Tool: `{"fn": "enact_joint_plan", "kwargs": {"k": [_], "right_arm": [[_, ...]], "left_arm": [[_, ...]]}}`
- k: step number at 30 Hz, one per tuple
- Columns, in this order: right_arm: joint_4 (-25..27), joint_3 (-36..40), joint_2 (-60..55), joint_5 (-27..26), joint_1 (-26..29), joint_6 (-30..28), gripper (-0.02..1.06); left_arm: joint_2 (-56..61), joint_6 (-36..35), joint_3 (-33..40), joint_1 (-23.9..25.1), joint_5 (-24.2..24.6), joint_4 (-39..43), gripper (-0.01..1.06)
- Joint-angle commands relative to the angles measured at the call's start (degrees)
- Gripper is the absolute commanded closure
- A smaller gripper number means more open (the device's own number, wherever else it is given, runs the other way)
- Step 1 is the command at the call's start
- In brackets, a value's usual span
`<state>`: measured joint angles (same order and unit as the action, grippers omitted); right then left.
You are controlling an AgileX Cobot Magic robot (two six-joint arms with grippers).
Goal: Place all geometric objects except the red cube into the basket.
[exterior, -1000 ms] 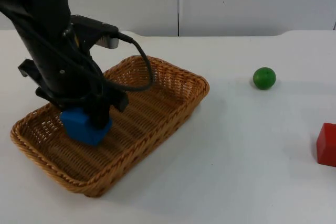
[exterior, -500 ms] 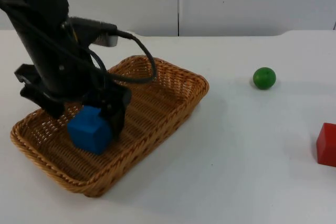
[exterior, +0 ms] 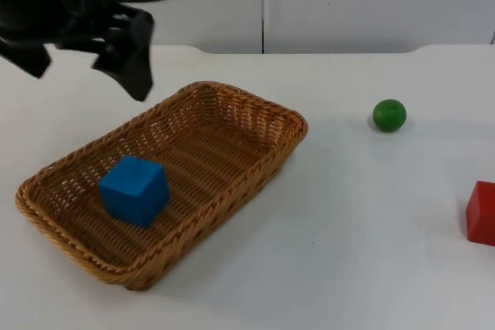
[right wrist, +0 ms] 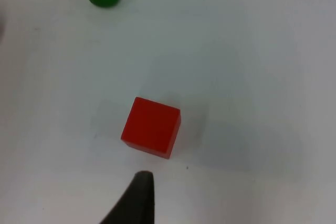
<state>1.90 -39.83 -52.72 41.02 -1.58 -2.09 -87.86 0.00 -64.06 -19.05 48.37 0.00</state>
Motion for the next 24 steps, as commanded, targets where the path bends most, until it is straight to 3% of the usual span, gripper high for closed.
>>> {"fn": "enact_joint_plan", "kwargs": {"k": [1, 10, 24], "right_arm": [[0.38, -0.26, -0.04, 0.28, 0.35, -0.09, -0.01], [0.38, -0.26, -0.04, 0.28, 0.35, -0.09, -0.01], [1.68, -0.26, -0.04, 0.05, 0.35, -0.09, -0.01]], "left_arm": [[1.21, 0.00, -0.26, 1.20, 1.98, 0.53, 0.00], [7.02, 0.00, 0.71, 8.84, 7.22, 0.48, 0.00], [22.28, 0.00, 20.35, 21.10, 1.29, -1.59, 0.00]]}}
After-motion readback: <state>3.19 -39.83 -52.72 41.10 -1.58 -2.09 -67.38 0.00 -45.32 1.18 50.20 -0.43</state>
